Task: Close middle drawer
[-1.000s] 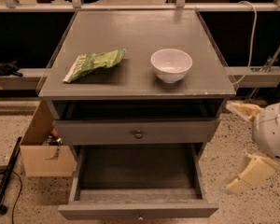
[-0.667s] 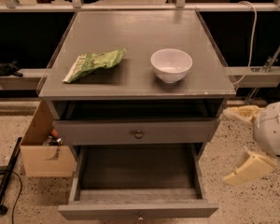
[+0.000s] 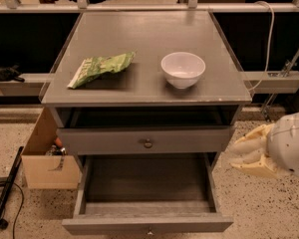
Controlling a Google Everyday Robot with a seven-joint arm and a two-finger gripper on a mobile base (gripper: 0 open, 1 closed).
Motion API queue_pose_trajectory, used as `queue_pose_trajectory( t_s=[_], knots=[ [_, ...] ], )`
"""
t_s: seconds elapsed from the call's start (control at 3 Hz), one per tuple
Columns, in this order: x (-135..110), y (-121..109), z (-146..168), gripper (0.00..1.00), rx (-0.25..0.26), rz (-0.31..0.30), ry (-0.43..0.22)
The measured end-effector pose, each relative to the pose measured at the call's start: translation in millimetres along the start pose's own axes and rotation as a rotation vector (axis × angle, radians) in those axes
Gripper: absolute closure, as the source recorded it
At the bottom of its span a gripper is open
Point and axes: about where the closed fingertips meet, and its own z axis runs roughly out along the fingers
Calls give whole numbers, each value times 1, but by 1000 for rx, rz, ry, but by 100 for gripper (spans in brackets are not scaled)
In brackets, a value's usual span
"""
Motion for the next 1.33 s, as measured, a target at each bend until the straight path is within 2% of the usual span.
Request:
queue_pose_trajectory(
  t_s=[0.33, 0.67, 1.0, 1.33],
  knots=[
    [15, -1, 19, 86, 26, 26, -8],
    [27, -8, 45, 100, 51, 31, -20],
    [27, -8, 46, 100, 51, 31, -20],
    [37, -1, 68, 100, 59, 147, -32]
  ],
)
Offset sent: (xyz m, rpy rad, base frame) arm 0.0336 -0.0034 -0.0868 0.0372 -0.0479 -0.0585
